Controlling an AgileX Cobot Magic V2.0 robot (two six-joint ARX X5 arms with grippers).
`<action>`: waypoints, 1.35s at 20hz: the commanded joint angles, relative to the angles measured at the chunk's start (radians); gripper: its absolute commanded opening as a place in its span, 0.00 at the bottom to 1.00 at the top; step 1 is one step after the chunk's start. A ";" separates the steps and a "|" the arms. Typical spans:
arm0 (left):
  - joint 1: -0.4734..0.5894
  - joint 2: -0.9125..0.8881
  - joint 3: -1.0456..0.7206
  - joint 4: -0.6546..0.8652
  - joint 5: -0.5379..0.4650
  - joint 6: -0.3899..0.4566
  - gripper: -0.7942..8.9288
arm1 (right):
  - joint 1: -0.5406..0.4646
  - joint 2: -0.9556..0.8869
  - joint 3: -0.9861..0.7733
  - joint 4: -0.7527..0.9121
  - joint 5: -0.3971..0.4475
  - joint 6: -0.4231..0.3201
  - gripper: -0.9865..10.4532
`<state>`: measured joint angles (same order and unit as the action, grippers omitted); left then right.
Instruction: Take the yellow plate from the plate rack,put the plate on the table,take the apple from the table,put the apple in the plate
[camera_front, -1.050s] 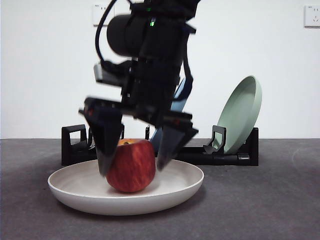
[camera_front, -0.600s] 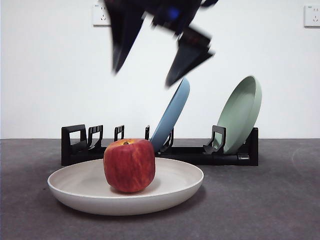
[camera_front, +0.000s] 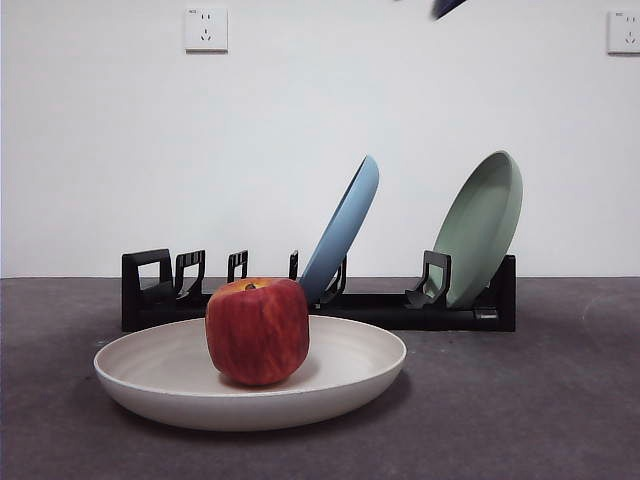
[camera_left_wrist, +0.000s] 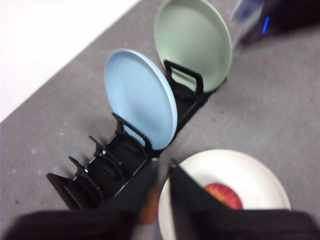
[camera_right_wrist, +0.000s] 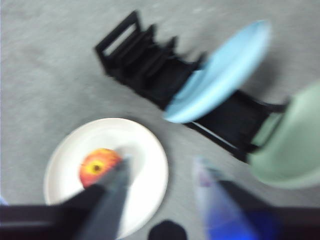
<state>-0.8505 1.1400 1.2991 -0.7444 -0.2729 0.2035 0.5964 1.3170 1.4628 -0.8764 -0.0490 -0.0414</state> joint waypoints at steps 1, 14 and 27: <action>0.085 0.005 -0.001 -0.013 0.045 0.087 0.07 | -0.061 -0.032 0.002 -0.035 0.003 -0.019 0.08; 0.626 -0.039 -0.135 0.084 0.494 -0.076 0.07 | -0.327 -0.248 -0.196 0.056 -0.004 -0.007 0.08; 0.634 -0.410 -0.817 0.660 0.483 -0.256 0.07 | -0.315 -0.666 -0.864 0.544 0.000 0.156 0.08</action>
<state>-0.2134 0.7307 0.4889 -0.1024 0.2127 -0.0383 0.2787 0.6510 0.6079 -0.3508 -0.0509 0.0982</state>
